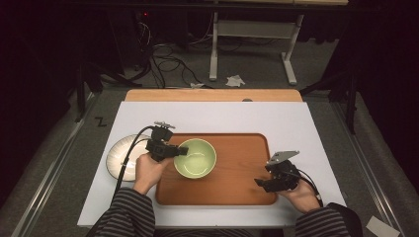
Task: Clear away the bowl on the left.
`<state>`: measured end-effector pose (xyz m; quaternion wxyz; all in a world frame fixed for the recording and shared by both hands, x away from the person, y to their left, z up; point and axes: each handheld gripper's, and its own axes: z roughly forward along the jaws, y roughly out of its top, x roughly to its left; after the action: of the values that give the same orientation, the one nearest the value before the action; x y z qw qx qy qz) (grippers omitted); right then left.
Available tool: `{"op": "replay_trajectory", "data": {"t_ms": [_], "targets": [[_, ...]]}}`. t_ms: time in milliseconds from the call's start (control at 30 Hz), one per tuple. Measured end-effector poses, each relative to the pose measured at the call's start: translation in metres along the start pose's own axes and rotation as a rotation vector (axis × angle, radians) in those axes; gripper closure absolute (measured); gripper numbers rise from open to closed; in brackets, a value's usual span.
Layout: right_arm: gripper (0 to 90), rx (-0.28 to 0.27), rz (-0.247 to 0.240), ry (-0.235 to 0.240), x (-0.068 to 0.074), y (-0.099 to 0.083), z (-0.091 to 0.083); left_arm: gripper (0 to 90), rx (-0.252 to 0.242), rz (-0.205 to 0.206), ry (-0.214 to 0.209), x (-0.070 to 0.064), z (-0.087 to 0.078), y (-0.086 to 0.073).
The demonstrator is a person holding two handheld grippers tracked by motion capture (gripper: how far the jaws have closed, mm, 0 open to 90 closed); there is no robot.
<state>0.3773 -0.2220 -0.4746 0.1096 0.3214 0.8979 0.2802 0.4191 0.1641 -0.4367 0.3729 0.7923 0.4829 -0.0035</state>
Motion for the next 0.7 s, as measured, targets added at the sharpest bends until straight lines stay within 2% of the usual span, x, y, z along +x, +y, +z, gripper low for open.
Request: {"op": "replay_trajectory", "data": {"t_ms": [567, 700], "targets": [[36.1, 0.002, -0.005, -0.001, 0.000, 0.000, -0.001, 82.8, 0.023, 0.015, -0.042, -0.014, 0.027, 0.015], [36.1, 0.003, -0.002, 0.004, -0.001, 0.000, 0.000, 82.8, 0.034, 0.030, -0.035, -0.019, 0.036, 0.021]]}}
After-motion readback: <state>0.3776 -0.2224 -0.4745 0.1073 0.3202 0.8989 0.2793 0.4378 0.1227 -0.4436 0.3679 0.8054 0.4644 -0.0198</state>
